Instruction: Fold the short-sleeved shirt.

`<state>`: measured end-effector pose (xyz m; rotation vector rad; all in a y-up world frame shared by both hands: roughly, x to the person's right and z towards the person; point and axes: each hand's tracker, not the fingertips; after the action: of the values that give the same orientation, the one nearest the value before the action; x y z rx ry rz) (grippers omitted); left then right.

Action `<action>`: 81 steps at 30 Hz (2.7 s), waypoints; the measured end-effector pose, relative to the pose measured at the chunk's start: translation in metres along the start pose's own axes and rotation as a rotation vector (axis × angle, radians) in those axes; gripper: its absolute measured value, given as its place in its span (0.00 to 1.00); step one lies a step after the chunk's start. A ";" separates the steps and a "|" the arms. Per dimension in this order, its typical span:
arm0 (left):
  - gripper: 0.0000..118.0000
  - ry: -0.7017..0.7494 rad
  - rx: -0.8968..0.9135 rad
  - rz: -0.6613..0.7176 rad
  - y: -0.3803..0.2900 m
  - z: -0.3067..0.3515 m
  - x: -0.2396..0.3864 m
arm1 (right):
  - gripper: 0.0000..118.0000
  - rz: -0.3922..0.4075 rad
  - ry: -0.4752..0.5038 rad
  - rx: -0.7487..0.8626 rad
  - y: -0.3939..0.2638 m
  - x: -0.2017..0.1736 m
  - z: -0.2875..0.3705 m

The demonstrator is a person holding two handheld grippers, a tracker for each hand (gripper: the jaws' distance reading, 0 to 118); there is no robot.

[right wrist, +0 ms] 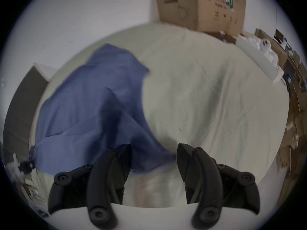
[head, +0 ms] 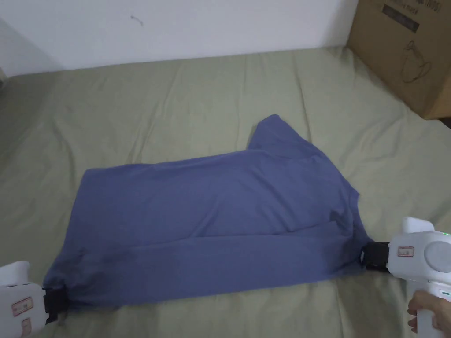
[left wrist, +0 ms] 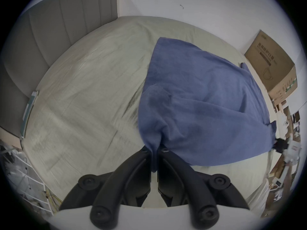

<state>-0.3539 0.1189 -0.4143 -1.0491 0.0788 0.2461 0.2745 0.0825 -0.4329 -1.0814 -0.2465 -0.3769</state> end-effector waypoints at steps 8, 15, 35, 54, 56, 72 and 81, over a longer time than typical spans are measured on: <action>0.04 -0.046 0.037 0.013 0.008 0.030 -0.005 | 0.07 0.058 0.048 0.042 -0.008 -0.008 0.032; 0.04 -0.022 0.036 -0.063 -0.010 0.060 -0.010 | 0.07 -0.033 0.078 0.065 -0.033 0.016 0.098; 0.15 -0.084 0.122 0.004 -0.039 0.100 -0.021 | 0.16 0.059 0.025 0.237 -0.068 0.010 0.142; 0.00 -0.109 0.050 -0.110 0.038 0.004 0.047 | 0.61 0.234 0.045 0.085 0.131 -0.083 -0.036; 0.00 -0.113 0.043 -0.110 0.045 -0.004 0.051 | 0.61 0.304 -0.031 0.069 0.152 -0.092 -0.064; 0.76 -0.018 0.112 -0.078 0.173 -0.105 0.040 | 0.03 0.361 0.006 -0.024 0.159 -0.114 -0.081; 0.01 0.118 0.044 -0.143 0.188 -0.137 0.062 | 0.03 0.258 0.015 -0.080 0.172 -0.102 -0.086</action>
<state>-0.3313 0.0992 -0.6529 -1.0197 0.1151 0.0528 0.2540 0.0959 -0.6495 -1.1724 -0.0770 -0.1648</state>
